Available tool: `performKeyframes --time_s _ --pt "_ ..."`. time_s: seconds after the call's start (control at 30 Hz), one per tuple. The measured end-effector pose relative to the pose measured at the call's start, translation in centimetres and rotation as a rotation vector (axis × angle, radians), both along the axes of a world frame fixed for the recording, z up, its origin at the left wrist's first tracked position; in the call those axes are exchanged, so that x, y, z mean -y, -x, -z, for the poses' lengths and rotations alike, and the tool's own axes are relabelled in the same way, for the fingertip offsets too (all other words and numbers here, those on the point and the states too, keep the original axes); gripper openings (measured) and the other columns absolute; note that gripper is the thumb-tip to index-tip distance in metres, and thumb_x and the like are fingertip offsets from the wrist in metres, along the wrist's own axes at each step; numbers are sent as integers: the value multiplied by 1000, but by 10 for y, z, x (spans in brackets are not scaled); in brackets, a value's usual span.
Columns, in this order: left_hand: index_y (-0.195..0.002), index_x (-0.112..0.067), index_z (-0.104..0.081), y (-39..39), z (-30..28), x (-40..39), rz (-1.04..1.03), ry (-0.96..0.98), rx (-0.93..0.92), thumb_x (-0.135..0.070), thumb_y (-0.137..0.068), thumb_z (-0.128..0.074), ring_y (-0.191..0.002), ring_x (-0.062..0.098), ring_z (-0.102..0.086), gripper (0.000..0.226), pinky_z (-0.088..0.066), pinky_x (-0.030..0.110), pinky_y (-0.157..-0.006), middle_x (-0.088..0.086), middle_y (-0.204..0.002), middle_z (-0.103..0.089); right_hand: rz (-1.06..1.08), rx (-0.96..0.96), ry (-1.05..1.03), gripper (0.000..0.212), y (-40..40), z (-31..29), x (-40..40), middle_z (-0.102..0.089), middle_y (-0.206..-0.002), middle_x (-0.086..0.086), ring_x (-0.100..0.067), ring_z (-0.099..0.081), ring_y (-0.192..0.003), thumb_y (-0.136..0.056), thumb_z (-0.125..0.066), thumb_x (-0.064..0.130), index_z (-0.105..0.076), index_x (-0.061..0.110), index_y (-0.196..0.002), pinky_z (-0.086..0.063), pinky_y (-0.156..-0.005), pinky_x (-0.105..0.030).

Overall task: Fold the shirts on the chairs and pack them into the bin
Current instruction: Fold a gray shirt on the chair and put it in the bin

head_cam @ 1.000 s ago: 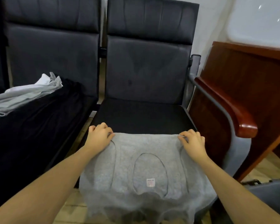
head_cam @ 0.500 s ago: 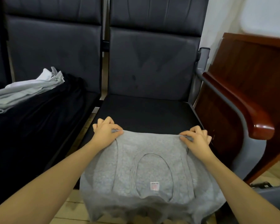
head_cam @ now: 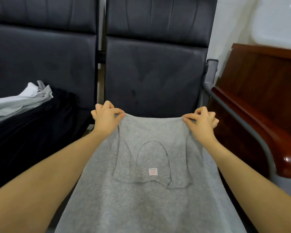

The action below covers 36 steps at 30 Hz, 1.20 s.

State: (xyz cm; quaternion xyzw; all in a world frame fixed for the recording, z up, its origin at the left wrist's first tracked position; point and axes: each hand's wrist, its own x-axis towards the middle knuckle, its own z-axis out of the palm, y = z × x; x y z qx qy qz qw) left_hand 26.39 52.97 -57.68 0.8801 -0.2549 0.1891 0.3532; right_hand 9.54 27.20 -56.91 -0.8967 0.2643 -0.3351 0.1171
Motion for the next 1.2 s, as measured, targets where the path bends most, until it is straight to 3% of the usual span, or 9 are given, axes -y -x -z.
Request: performKeyframes --time_s 0.4,0.6,0.93,1.1,1.2 --pt "-94 -26 -73 -30 -51 20 -100 107 168 -38 -91 -58 -93 15 -27 19 -14 29 -79 -5 -93 -42 -15 267 174 10 -35 -43 12 -47 -95 -2 -31 -39 -96 -87 -67 22 -75 22 -95 -18 -81 -35" --pt "-93 -28 -72 11 -42 -10 -72 96 136 -48 -86 -61 -93 13 -27 24 -17 29 -82 -7 -93 -42 -16 221 63 12 13 -27 -17 -45 -97 5 -23 -37 -100 -90 -64 27 -73 26 -98 -18 -85 -34" --pt "-95 -20 -73 109 -13 -85 -19 21 68 -42 -90 -58 -97 16 -32 27 -19 30 -83 -5 -96 -46 -81 143 -65 12 136 11 -86 -47 -96 7 -11 -31 -98 -91 -63 25 -72 31 -96 -13 -80 -27" --pt "-81 -16 -74 141 17 -113 11 10 41 -41 -91 -57 -95 17 -34 32 -17 29 -83 -3 -93 -48 -123 79 -118 9 175 35 -105 -46 -95 10 -12 -32 -97 -90 -63 32 -71 35 -92 -14 -77 -27" --pt "-66 -15 -71 154 39 -127 11 -12 15 -58 -87 -46 -91 19 -36 54 -18 31 -78 -5 -86 -49 -153 30 -158 11 190 50 -116 -44 -93 13 -10 -32 -97 -92 -59 35 -70 37 -93 -14 -76 -26"
